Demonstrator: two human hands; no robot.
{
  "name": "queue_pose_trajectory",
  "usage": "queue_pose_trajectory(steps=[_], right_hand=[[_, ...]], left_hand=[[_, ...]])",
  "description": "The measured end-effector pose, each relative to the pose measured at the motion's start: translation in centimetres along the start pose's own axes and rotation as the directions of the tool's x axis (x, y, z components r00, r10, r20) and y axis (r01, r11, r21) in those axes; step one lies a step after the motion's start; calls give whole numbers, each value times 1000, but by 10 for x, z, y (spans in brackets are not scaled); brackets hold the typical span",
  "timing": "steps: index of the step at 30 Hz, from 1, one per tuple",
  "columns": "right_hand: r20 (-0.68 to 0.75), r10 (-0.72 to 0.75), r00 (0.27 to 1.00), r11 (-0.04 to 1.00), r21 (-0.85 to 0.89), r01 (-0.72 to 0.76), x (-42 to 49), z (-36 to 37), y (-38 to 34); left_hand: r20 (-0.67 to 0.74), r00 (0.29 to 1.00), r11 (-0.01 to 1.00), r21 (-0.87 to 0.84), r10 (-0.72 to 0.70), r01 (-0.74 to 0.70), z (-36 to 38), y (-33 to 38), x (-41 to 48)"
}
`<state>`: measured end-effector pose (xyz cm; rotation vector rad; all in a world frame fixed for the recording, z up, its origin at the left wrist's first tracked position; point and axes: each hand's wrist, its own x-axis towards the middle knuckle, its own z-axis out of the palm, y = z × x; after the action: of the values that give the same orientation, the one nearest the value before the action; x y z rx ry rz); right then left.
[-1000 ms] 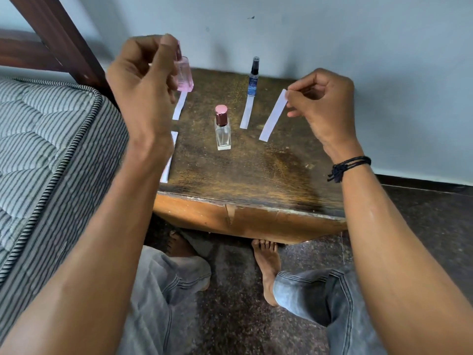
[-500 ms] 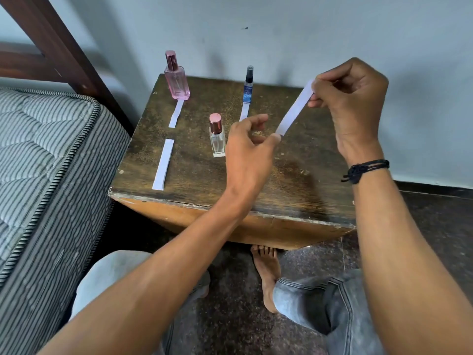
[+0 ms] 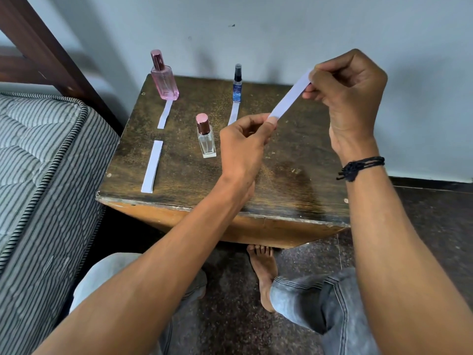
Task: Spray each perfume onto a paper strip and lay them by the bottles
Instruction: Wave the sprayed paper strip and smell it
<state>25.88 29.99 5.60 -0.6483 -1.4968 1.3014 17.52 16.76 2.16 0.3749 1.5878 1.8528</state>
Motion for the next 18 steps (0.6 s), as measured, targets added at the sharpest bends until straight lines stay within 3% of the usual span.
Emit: queue_pose_trajectory(steps=[11,18], right_hand=[[11,-38,999,994,103,37,0,0,-5],[76,-84,994,987,145,72,-2,0,-8]], left_hand=[[-102,953,958,64,286,-281,0,4,-4],[-159,926,939,69,343,-336,-2,5,0]])
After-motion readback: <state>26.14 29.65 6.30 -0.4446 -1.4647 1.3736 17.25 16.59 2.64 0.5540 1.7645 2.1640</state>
